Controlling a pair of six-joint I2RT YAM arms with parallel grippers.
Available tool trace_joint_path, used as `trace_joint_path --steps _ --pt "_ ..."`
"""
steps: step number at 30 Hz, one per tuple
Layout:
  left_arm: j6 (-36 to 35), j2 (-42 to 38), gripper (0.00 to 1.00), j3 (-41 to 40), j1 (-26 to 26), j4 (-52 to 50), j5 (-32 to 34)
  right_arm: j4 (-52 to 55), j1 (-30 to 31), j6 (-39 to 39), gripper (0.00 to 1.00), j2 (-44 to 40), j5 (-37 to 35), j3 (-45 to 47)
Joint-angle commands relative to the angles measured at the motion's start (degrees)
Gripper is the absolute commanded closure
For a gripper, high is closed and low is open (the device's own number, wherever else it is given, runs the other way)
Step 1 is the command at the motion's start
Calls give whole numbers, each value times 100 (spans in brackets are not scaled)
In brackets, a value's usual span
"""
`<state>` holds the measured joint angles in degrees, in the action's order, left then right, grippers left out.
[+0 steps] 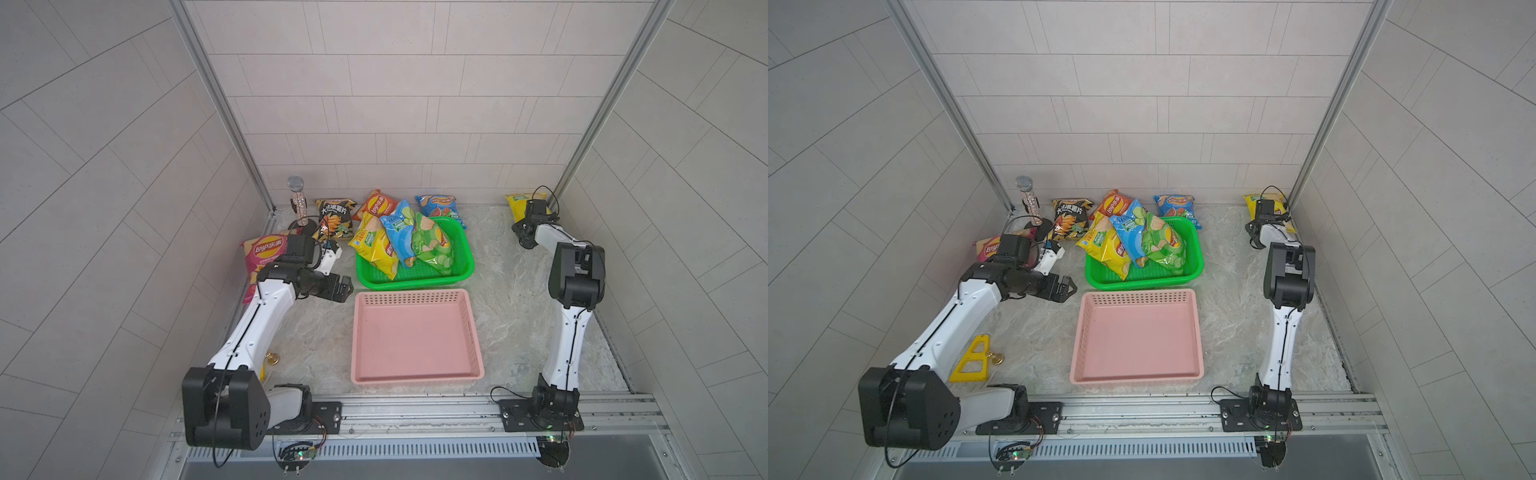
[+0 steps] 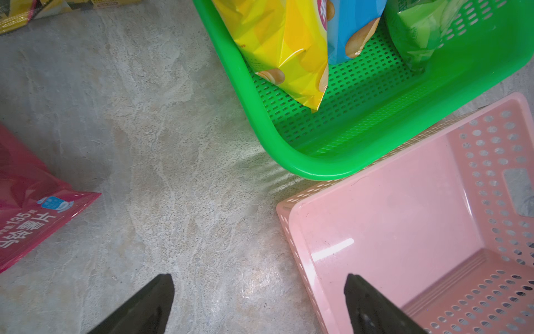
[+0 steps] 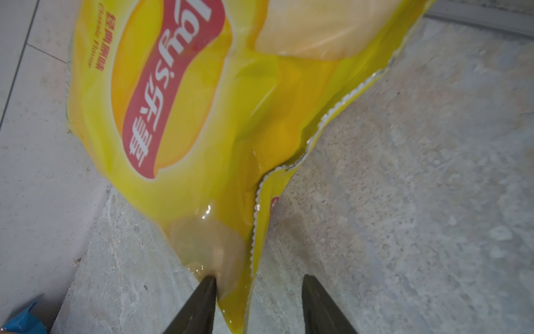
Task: Put the potato chips into the basket
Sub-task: Pick up the potato chip from the corner of the board.
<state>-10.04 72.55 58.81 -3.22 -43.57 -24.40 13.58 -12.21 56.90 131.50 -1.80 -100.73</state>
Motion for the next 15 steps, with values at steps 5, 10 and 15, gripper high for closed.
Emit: trace_joint_path --steps 5,10,15 --pt "-59 20 0 -40 37 -29 -23 -141 -45 -98 65 160 -51 -176" --pt "-55 18 0 -53 32 -29 -12 -241 -35 -214 92 -40 18 35" --pt "-50 7 0 -53 38 -29 -29 -417 -28 -395 100 -506 -67 455"
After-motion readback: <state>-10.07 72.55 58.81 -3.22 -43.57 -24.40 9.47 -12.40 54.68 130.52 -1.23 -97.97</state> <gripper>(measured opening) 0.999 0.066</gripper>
